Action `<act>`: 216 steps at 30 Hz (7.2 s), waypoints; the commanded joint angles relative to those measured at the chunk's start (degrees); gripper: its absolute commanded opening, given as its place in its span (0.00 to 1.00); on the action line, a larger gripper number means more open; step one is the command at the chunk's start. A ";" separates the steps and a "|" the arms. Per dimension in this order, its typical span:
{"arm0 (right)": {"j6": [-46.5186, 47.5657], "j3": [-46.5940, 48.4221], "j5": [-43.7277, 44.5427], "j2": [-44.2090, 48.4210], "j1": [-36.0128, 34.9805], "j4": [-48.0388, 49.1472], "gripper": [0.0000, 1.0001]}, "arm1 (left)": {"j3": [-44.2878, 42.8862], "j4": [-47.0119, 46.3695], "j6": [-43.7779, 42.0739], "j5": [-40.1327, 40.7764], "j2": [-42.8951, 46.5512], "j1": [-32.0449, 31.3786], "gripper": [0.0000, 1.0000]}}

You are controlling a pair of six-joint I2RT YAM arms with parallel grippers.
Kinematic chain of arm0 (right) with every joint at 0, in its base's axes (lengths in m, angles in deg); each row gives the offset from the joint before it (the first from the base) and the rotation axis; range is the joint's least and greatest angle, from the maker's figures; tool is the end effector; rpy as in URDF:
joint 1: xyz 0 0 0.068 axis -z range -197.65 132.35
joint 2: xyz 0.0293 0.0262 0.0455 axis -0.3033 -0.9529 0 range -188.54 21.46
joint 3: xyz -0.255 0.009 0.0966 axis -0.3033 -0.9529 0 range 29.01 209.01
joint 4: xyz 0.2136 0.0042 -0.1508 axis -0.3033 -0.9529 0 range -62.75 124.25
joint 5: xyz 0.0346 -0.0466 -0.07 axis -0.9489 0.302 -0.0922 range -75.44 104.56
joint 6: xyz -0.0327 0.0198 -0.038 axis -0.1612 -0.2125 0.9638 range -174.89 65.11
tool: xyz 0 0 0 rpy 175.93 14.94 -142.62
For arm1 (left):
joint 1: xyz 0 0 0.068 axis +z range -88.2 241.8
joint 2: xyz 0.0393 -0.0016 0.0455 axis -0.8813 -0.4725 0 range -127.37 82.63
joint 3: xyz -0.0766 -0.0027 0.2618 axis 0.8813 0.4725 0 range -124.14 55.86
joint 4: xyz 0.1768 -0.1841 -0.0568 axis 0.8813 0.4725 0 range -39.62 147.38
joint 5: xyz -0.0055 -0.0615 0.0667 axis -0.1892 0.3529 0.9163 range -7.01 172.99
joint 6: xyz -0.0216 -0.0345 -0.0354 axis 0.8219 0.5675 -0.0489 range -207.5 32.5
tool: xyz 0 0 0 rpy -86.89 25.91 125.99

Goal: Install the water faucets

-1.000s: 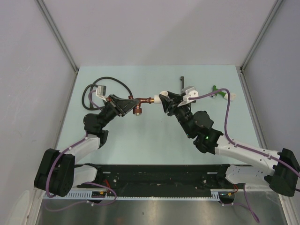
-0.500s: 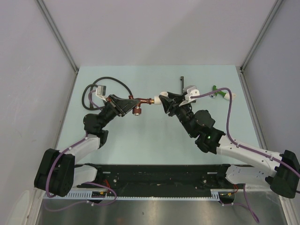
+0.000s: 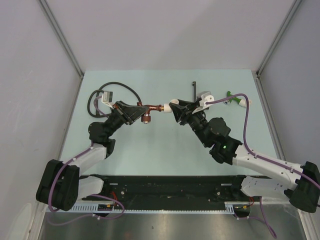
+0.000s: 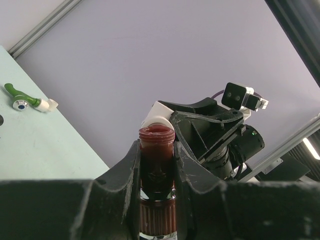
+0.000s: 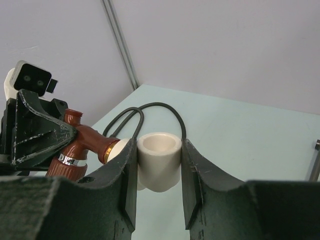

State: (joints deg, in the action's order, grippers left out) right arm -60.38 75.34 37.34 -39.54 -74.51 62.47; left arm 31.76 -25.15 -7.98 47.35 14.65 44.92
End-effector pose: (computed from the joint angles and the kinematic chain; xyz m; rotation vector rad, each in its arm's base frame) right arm 0.1472 0.2002 0.3654 -0.2717 1.3557 0.6495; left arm 0.2111 -0.0857 0.2856 -0.0324 1.3281 -1.7838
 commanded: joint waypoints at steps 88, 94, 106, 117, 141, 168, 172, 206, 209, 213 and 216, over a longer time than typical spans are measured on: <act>-36.25 26.36 -17.42 -9.06 10.01 -44.93 0.00 | -1.92 -23.53 -17.56 -9.54 0.40 -9.92 0.00; -34.76 26.36 -16.64 -7.57 10.02 -44.40 0.27 | -1.13 -23.53 -16.77 -7.52 0.31 -9.92 0.00; -32.74 26.45 -14.44 -4.66 10.10 -43.61 0.66 | -0.60 -23.53 -15.11 -6.02 -0.83 -9.92 0.00; -31.24 26.36 -13.65 -3.43 10.28 -43.43 0.76 | -0.42 -23.53 -13.35 -5.06 -1.89 -9.92 0.00; -4.55 22.86 -16.17 4.30 9.84 -43.08 0.88 | -0.34 -23.53 -8.43 -3.30 -4.08 -9.92 0.00; 29.31 5.10 -19.35 15.90 -1.76 -37.29 0.91 | -1.74 -23.44 5.99 -2.16 -2.50 -4.74 0.00; 32.82 2.72 -21.28 17.04 -1.76 -33.86 0.92 | -0.78 -23.44 8.71 -2.42 -0.92 -3.69 0.00; 60.43 0.78 -30.08 5.71 -0.80 -14.96 0.89 | 3.36 -21.68 15.57 -7.78 5.93 6.34 0.00; 60.87 0.78 -30.26 5.18 -0.36 -13.47 0.88 | 3.27 -21.68 15.66 -8.04 5.94 6.34 0.00; 60.78 0.78 -30.96 3.96 0.17 -12.94 0.86 | 3.09 -21.68 15.66 -8.31 6.02 6.34 0.00; 60.87 0.78 -31.13 3.34 0.61 -13.37 0.85 | 3.09 -21.68 15.66 -8.57 6.20 6.34 0.00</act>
State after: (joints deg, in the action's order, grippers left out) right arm -0.56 75.75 6.57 -35.49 -74.54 46.19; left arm 35.50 -23.97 6.12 39.00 19.02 50.84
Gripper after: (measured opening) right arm 0.860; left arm 0.274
